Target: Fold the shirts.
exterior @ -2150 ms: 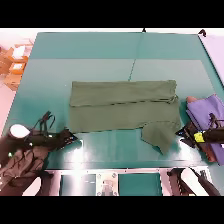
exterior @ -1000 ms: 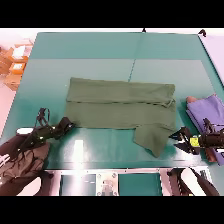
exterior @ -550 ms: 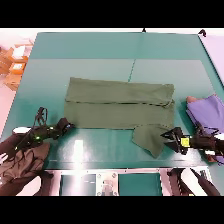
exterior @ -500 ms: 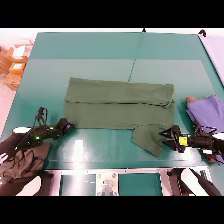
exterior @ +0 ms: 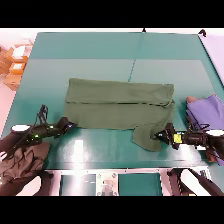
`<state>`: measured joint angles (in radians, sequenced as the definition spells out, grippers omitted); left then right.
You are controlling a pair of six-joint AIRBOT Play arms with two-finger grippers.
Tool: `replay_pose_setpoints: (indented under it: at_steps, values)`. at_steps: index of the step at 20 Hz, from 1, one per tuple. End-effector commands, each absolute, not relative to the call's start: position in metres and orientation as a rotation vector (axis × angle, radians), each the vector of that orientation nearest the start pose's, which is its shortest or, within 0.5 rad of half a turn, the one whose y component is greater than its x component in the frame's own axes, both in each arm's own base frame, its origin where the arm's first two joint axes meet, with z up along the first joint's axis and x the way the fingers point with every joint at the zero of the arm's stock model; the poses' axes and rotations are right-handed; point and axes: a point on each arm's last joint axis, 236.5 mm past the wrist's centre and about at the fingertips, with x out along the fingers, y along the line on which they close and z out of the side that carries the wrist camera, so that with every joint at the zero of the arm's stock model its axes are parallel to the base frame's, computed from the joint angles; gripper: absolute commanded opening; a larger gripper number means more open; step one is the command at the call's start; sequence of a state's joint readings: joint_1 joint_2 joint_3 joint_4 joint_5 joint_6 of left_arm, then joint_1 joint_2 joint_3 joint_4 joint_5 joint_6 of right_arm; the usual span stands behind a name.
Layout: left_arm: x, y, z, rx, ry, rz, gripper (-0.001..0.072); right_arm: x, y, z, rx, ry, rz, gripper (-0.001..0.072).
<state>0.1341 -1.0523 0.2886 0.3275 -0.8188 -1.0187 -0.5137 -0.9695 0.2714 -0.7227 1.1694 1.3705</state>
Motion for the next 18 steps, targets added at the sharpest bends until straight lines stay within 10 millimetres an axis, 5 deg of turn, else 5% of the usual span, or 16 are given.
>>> replay_pose_setpoints:
  at_steps: [1, 5, 10, 18]
  values:
    - [0.268, -0.134, -0.075, -0.918, 1.213, -0.339, 0.0026, 0.193, 0.066, -0.085, 1.124, 1.491, 0.023, 0.0022]
    - [0.244, -0.113, -0.083, -0.72, 1.394, -0.302, 0.0025, 0.178, 0.022, -0.081, 0.948, 1.536, -0.171, 0.0021]
    - [0.255, -0.113, -0.05, -0.669, 1.419, -0.355, 0.0025, 0.188, 0.015, -0.067, 0.925, 1.508, -0.174, 0.0022]
    - [0.343, -0.103, 0.037, -0.639, 1.191, -0.372, 0.0025, 0.301, 0.0, 0.009, 0.93, 1.279, -0.039, 0.0021]
